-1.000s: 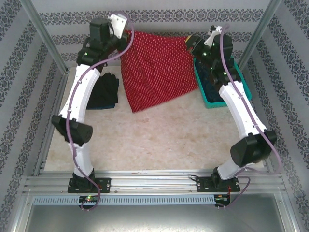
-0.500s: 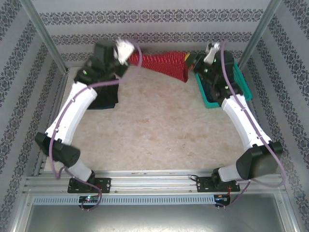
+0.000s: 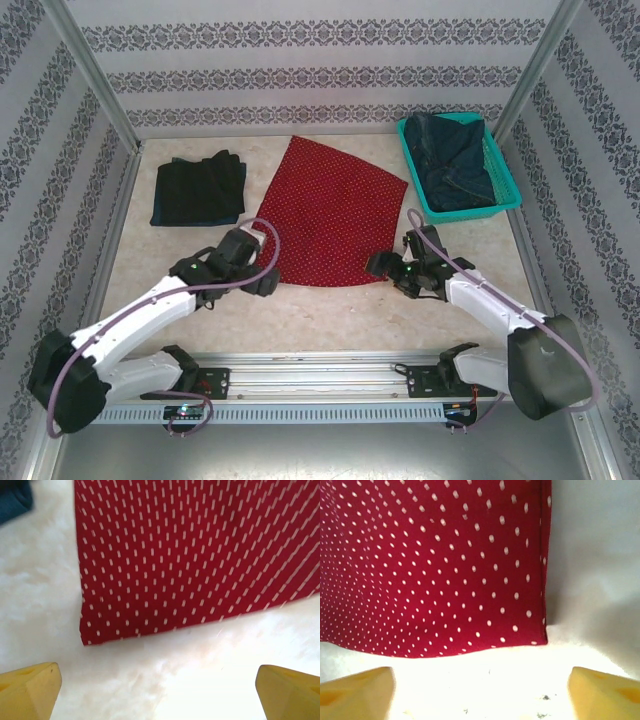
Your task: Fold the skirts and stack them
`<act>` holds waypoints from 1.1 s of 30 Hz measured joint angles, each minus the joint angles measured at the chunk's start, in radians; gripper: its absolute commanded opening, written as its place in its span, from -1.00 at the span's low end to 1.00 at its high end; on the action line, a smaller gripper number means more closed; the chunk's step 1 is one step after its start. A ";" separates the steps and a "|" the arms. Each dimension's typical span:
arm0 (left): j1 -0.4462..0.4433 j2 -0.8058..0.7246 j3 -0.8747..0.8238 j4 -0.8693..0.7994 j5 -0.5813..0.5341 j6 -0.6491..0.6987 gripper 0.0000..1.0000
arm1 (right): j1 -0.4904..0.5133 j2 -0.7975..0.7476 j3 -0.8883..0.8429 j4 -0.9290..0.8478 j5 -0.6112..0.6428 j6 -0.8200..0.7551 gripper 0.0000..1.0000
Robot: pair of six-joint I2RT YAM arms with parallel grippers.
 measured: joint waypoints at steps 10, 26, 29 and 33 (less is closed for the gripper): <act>0.121 0.423 0.317 0.117 0.145 -0.282 1.00 | 0.001 0.213 0.238 0.116 0.052 -0.003 0.96; 0.185 0.463 0.029 0.225 0.255 -0.677 1.00 | 0.022 0.514 0.358 0.096 0.017 0.016 0.95; 0.185 0.387 -0.036 0.227 0.285 -0.733 1.00 | 0.022 0.509 0.361 0.083 0.026 0.001 0.96; 0.185 0.278 -0.052 0.131 0.272 -0.766 1.00 | 0.014 0.420 0.343 0.051 0.075 -0.029 0.95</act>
